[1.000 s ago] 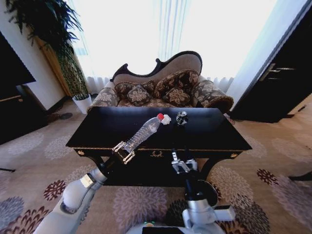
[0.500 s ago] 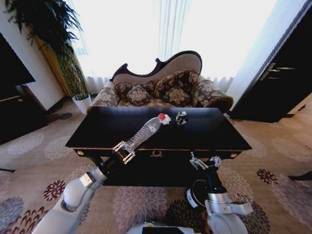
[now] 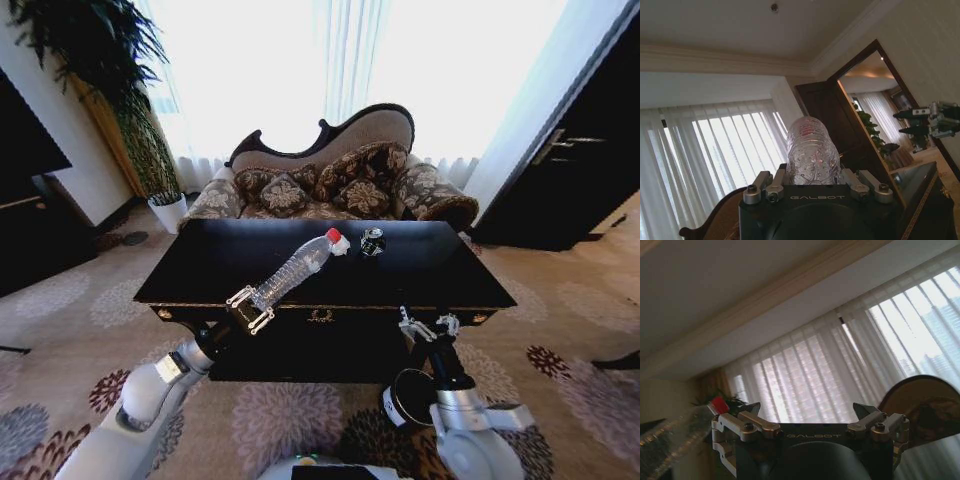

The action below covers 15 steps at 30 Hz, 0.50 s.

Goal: Move to the front of the table and place the trash on the table into the trash bin.

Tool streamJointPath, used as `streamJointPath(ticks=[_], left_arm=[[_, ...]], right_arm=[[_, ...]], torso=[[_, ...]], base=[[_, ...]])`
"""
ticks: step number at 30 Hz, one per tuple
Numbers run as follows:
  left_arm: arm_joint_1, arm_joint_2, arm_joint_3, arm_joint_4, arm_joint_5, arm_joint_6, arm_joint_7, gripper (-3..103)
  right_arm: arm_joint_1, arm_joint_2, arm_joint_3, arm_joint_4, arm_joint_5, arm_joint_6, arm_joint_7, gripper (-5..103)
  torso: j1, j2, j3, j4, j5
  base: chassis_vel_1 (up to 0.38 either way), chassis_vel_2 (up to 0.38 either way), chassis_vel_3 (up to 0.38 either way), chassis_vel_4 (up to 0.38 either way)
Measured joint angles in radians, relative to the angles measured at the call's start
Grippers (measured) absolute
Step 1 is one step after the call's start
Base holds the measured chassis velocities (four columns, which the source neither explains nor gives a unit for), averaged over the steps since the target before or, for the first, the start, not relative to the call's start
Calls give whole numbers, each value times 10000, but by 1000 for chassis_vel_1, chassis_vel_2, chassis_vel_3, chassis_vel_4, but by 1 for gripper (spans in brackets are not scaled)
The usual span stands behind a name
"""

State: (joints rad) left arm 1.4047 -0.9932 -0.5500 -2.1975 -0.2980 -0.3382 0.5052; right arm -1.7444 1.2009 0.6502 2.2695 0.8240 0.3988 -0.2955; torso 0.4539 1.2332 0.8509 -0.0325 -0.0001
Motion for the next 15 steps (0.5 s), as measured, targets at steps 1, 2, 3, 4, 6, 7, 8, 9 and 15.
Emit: streamJointPath(ticks=[1,2,3,4,6,7,8,9,15], left_arm=[[-16,4,-10,32,2,-18,40,36],[-36,5,-34,71,16,-43,105,36],[-52,0,-51,81,27,-51,153,36],[-64,-11,-69,77,31,-55,187,36],[-81,-27,-88,-1,33,-54,229,36],[-96,-34,-106,-100,33,-47,249,36],[-96,-34,-106,-100,33,-47,249,36],[-106,-34,-115,-166,41,-38,263,36],[-189,12,-163,-544,446,-70,452,36]], right_arm=[[54,-268,57,-64,469,4,-319,100],[74,-577,96,-88,1138,-42,-758,100],[74,-738,119,-84,1556,-126,-1050,100],[80,-843,138,-61,1889,-222,-1356,100],[112,-910,146,5,2178,-384,-1775,100],[125,-905,139,59,2238,-493,-2012,100],[125,-905,139,59,2238,-493,-2012,100],[127,-887,118,101,2251,-549,-2119,100],[59,-606,-237,488,2334,-898,-2453,100]], torso=[[0,0,0,1,-1],[0,-1,1,2,0],[1,-1,1,1,0],[1,-1,1,0,0],[1,-1,1,1,-3],[1,-1,1,1,-1],[1,-1,1,1,-1],[0,-1,0,1,-2],[0,0,0,0,-1]], base=[[0,0,0,0],[0,0,0,0],[0,0,0,0],[0,0,0,0],[0,0,0,0],[0,0,0,0],[0,0,0,0],[0,0,0,0],[0,0,0,0]])
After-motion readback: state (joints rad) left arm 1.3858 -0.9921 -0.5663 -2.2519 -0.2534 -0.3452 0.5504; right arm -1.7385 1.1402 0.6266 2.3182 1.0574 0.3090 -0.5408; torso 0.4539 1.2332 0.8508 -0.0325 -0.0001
